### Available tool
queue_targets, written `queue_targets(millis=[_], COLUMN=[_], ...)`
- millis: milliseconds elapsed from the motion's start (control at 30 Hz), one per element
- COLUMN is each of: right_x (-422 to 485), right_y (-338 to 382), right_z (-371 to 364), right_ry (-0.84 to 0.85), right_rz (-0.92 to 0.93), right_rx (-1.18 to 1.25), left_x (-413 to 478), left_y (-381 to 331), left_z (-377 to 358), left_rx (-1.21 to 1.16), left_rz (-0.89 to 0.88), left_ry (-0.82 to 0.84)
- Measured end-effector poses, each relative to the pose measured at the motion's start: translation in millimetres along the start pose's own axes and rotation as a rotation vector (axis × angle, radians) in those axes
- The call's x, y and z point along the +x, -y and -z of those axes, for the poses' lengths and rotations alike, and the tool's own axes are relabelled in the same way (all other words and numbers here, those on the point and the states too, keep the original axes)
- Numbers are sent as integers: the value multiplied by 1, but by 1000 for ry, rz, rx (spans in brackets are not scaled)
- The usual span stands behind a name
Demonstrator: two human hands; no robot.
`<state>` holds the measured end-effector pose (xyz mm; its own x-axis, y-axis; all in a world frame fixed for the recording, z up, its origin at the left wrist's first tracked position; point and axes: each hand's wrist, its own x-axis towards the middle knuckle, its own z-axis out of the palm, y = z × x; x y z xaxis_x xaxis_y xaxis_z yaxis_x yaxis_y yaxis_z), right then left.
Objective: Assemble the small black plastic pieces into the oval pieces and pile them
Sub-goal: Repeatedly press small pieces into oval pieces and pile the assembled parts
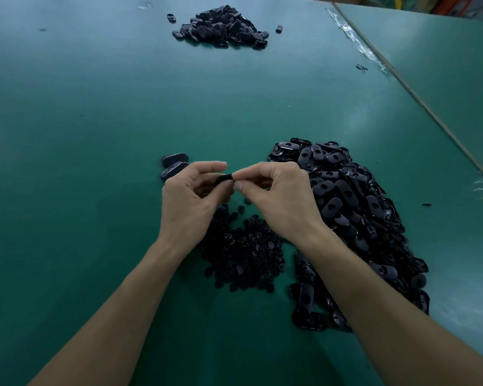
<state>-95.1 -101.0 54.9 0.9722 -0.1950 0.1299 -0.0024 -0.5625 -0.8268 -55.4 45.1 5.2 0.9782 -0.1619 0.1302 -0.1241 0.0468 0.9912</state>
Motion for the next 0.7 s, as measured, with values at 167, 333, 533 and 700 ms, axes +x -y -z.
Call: queue_targets(millis=[167,333,533,700], right_x=[1,0,0,1], right_y=[0,1,-1,0], right_z=[-3,-5,-4,-5], right_ry=[-70,-63,-23,-41], right_rz=[22,31,32,26], right_rx=[-50,-92,-138,-113], left_x=[0,-1,0,-1], left_y=[1,0,-1,-1], left_z=[0,-2,-3,-2], left_rx=[-25,-52,-54,-40], left_rz=[14,38,47,45], left_ry=[10,17,19,30])
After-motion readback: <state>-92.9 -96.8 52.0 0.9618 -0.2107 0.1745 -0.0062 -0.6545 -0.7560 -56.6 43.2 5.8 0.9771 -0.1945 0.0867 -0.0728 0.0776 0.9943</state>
